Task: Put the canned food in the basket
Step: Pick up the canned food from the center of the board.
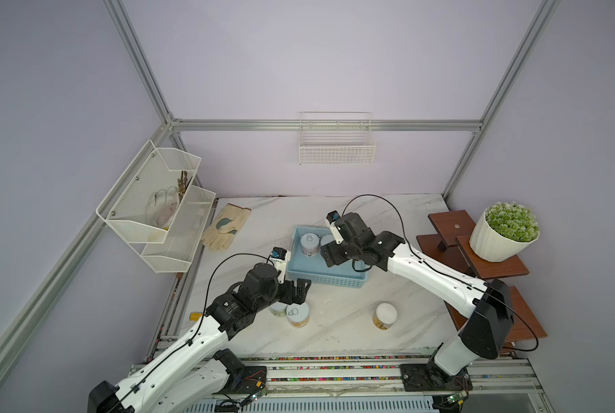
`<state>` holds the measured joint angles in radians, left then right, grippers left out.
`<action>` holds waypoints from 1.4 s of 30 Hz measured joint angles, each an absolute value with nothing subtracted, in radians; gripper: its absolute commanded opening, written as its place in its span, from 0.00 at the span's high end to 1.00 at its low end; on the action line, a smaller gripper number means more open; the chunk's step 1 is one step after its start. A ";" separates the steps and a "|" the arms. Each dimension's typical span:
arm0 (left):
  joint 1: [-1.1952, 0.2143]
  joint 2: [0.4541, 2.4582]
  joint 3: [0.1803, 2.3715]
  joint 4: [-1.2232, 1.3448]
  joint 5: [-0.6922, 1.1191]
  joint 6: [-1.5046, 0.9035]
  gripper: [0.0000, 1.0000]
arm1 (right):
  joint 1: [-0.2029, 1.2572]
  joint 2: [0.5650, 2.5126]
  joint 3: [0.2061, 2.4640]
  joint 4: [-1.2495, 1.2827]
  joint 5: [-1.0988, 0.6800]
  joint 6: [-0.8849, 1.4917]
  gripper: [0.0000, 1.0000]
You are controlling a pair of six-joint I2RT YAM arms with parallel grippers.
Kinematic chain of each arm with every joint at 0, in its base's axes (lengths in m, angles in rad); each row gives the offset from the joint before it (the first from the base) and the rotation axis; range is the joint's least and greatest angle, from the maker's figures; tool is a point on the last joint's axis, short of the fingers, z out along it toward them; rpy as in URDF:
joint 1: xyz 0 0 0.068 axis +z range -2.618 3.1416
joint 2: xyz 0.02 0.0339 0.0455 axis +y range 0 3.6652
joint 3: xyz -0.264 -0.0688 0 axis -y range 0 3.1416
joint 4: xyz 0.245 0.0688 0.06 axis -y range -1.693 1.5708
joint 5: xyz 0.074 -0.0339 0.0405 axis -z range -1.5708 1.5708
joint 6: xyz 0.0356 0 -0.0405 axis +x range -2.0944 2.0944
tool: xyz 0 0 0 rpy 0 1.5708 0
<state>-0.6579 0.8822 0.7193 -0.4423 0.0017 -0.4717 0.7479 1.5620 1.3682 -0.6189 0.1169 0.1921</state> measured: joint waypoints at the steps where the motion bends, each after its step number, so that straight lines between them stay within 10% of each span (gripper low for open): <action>1: -0.658 0.899 0.728 -0.443 0.004 -0.469 0.00 | 0.748 1.515 1.313 -0.608 0.115 0.206 0.03; 16: -0.758 1.083 0.866 -0.550 -0.090 -0.471 0.00 | 0.747 0.854 0.670 -0.337 -0.047 0.418 0.01; 42: -1.031 1.171 0.946 -0.991 -0.344 -0.989 0.00 | 0.910 0.810 0.605 -0.279 -0.191 0.398 0.01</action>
